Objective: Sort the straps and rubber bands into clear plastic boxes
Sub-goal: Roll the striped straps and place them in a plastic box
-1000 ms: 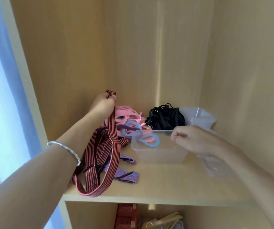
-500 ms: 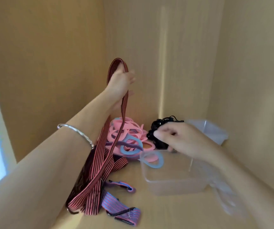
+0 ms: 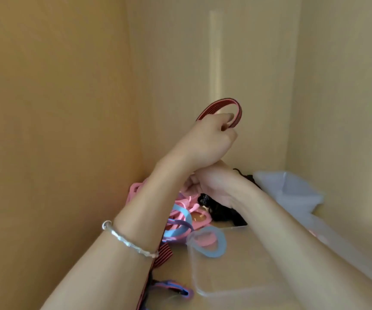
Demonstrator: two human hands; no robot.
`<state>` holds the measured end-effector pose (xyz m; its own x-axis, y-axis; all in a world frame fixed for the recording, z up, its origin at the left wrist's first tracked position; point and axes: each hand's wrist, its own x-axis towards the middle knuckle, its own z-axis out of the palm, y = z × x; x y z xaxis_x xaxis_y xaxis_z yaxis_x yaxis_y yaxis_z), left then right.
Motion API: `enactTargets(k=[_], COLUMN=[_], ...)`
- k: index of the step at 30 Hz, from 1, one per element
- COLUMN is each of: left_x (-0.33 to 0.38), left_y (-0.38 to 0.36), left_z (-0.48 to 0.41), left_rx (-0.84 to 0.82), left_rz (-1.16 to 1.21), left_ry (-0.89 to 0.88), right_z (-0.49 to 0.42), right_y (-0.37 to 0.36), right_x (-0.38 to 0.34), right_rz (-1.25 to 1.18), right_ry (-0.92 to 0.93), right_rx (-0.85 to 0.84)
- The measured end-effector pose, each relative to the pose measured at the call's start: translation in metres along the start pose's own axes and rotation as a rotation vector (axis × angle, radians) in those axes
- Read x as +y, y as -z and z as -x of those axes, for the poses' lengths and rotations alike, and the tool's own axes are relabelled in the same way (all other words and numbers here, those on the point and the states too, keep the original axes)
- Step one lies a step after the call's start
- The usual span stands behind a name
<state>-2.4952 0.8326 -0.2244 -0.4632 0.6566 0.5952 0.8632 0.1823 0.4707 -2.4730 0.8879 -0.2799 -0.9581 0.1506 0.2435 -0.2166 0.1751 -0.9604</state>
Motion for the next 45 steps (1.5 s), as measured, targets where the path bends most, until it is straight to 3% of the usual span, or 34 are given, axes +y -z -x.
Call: enactTargets(k=[3,7,9,11,13,15,18,22,27,36,45], left_x=[-0.008,-0.021,-0.03,-0.041,-0.047,-0.053,-0.066,-0.086,-0.089,-0.086,-0.093], left_y=[-0.004,0.0,0.008,0.017,0.018,0.015,0.014,0.021,0.012,-0.004,-0.009], left_z=[0.009,0.02,0.02,0.02,0.023,0.027,0.026,0.02,0.018,0.027,0.028], left_rx=[0.076,0.338,0.217,-0.056,-0.3,-0.381,-0.243,0.059,0.185,-0.095,-0.184], left_rz=[0.04,0.009,0.002,0.031,-0.029,0.043,0.253,0.136,0.219,0.354,0.385], left_ry=[0.003,-0.061,0.051,0.194,0.229,0.267,0.356,0.258,0.253,0.291,0.332], right_z=[-0.006,-0.011,-0.01,-0.008,-0.007,-0.008,-0.009,-0.009,-0.009,-0.006,-0.006], right_y=[0.011,0.03,0.038,0.044,0.047,0.048,0.05,0.055,0.052,0.05,0.053], right_x=[0.002,-0.007,-0.015,-0.021,-0.022,-0.02,-0.016,-0.012,-0.008,-0.009,-0.017], right_rz=[-0.106,-0.28,-0.412,-0.521,-0.563,-0.586,-0.615,-0.613,-0.478,-0.494,-0.519], right_ry=[0.031,0.046,0.067,0.095,0.124,0.142,0.136,0.108,-0.006,0.093,0.239], right_rx=[0.092,0.137,0.171,0.174,0.155,0.142,0.121,0.071,0.095,0.206,0.312])
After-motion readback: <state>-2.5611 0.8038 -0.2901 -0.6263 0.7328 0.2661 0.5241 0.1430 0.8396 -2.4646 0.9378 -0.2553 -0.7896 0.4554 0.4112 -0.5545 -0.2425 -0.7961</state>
